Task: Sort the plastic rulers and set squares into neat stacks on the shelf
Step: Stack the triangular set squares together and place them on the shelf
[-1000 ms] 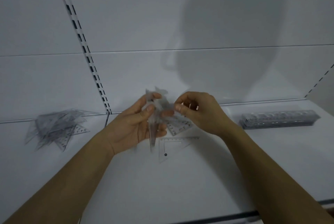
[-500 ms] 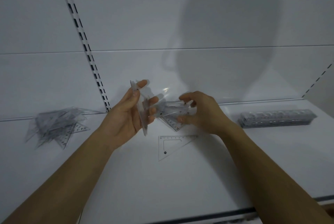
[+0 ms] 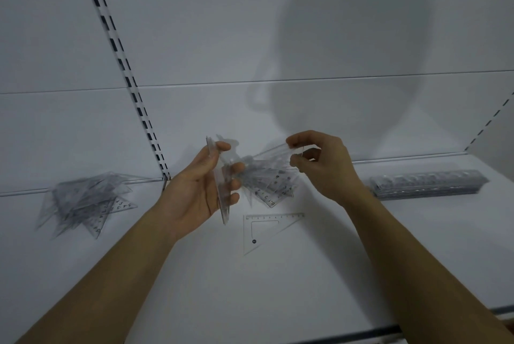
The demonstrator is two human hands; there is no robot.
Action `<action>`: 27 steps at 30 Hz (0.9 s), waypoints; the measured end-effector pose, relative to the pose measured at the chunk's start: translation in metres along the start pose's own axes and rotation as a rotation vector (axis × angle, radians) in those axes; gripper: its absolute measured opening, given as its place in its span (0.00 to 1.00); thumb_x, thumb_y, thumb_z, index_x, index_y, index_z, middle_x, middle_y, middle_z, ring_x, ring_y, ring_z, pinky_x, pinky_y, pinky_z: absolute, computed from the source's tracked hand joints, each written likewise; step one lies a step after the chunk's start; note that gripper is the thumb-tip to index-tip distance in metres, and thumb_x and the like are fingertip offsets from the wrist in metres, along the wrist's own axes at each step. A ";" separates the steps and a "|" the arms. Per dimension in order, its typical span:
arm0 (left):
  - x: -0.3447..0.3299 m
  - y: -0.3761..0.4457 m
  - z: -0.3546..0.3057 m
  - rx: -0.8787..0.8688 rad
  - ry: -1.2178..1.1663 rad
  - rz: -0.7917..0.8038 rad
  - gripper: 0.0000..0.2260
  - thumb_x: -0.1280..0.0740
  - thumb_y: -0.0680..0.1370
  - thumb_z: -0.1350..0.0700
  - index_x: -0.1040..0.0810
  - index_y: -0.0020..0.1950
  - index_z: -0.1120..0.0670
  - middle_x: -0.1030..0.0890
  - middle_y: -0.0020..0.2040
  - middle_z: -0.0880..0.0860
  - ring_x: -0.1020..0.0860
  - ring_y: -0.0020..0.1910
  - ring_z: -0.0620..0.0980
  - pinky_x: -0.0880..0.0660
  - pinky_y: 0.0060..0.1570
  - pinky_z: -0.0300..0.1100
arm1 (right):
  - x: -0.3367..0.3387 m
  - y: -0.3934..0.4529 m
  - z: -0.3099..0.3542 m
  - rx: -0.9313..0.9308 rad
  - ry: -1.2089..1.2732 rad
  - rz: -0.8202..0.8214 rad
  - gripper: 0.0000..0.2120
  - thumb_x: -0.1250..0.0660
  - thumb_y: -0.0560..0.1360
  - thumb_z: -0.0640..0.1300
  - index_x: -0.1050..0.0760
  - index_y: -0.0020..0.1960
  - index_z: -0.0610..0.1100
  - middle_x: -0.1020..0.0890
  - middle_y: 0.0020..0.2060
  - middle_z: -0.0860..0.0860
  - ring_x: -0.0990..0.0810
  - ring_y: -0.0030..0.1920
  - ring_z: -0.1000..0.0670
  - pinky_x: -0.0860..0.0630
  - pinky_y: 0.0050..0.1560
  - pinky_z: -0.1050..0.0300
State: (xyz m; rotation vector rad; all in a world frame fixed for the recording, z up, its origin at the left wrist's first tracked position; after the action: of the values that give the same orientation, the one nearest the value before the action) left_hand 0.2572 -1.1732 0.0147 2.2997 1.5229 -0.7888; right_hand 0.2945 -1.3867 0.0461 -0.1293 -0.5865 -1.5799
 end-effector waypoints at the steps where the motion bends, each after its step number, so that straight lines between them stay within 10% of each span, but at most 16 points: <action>1: 0.000 0.000 0.001 0.005 0.007 -0.011 0.10 0.41 0.82 0.47 0.24 0.58 0.49 0.23 0.53 0.58 0.23 0.38 0.52 0.21 0.38 0.44 | 0.000 0.000 0.002 0.023 -0.029 -0.011 0.19 0.29 0.74 0.34 0.21 0.59 0.53 0.16 0.46 0.56 0.17 0.38 0.53 0.17 0.47 0.51; 10: -0.003 0.001 0.005 0.042 -0.014 -0.020 0.17 0.42 0.82 0.46 0.25 0.69 0.48 0.22 0.57 0.61 0.21 0.38 0.52 0.19 0.36 0.43 | 0.028 -0.004 0.022 0.192 0.156 -0.298 0.12 0.32 0.77 0.33 0.20 0.57 0.46 0.14 0.42 0.52 0.16 0.41 0.51 0.18 0.43 0.52; 14: -0.006 -0.001 0.011 0.115 0.046 -0.009 0.21 0.44 0.83 0.43 0.28 0.73 0.49 0.21 0.59 0.62 0.20 0.37 0.53 0.19 0.37 0.43 | 0.014 -0.003 0.027 0.136 0.587 -0.031 0.11 0.34 0.78 0.30 0.20 0.58 0.40 0.17 0.40 0.44 0.18 0.40 0.45 0.21 0.41 0.54; 19: -0.022 -0.013 0.029 0.286 0.185 0.062 0.22 0.46 0.82 0.41 0.19 0.64 0.50 0.18 0.58 0.61 0.19 0.36 0.53 0.20 0.33 0.43 | -0.033 -0.018 0.044 0.240 0.367 0.228 0.10 0.30 0.75 0.28 0.18 0.55 0.35 0.16 0.40 0.46 0.15 0.41 0.48 0.20 0.43 0.55; 27: -0.019 -0.013 0.039 0.259 0.249 -0.003 0.20 0.39 0.79 0.41 0.25 0.69 0.45 0.18 0.50 0.56 0.40 0.27 0.44 0.44 0.21 0.32 | -0.047 -0.026 0.034 0.182 0.086 0.056 0.09 0.20 0.68 0.42 0.15 0.47 0.48 0.18 0.37 0.52 0.20 0.35 0.52 0.25 0.37 0.63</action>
State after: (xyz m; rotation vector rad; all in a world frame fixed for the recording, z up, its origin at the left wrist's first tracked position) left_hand 0.2284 -1.2021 -0.0053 2.6716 1.6064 -0.7634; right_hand 0.2663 -1.3297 0.0474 0.0580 -0.6505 -1.4625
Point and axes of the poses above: each hand's wrist, its own y-axis towards the middle knuckle, its own x-axis out of the back of the hand, z = x × y, the point moved 9 cm from there along y, towards the middle knuckle
